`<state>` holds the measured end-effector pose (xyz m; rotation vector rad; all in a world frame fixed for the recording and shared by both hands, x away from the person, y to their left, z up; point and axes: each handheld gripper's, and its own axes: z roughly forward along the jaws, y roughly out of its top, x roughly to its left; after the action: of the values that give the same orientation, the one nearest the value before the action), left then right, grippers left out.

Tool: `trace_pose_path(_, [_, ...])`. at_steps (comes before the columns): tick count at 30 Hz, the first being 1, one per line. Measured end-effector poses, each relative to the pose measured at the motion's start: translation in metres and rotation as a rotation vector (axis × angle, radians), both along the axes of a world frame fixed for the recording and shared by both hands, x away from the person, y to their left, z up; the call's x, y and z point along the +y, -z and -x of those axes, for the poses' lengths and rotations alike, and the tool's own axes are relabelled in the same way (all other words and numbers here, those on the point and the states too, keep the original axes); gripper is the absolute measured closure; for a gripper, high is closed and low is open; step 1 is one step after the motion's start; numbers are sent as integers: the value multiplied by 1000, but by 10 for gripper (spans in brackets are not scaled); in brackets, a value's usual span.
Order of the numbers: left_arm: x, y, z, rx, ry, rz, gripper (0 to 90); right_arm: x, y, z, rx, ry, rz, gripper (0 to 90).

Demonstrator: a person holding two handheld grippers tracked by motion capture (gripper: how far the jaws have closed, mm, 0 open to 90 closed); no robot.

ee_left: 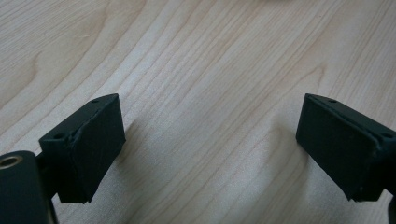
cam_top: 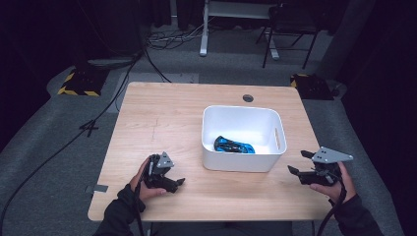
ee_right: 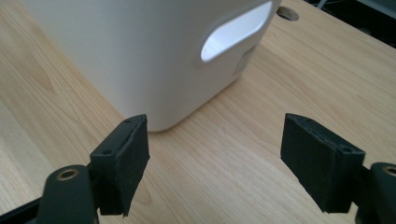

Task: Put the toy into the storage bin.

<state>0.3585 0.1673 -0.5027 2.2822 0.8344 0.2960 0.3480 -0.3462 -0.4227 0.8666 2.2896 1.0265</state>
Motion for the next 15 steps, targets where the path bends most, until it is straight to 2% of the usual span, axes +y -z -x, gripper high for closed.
trace_pose_path(15, [0, 0, 0, 0, 0, 0, 83, -17, 32, -2, 67, 32, 28, 240])
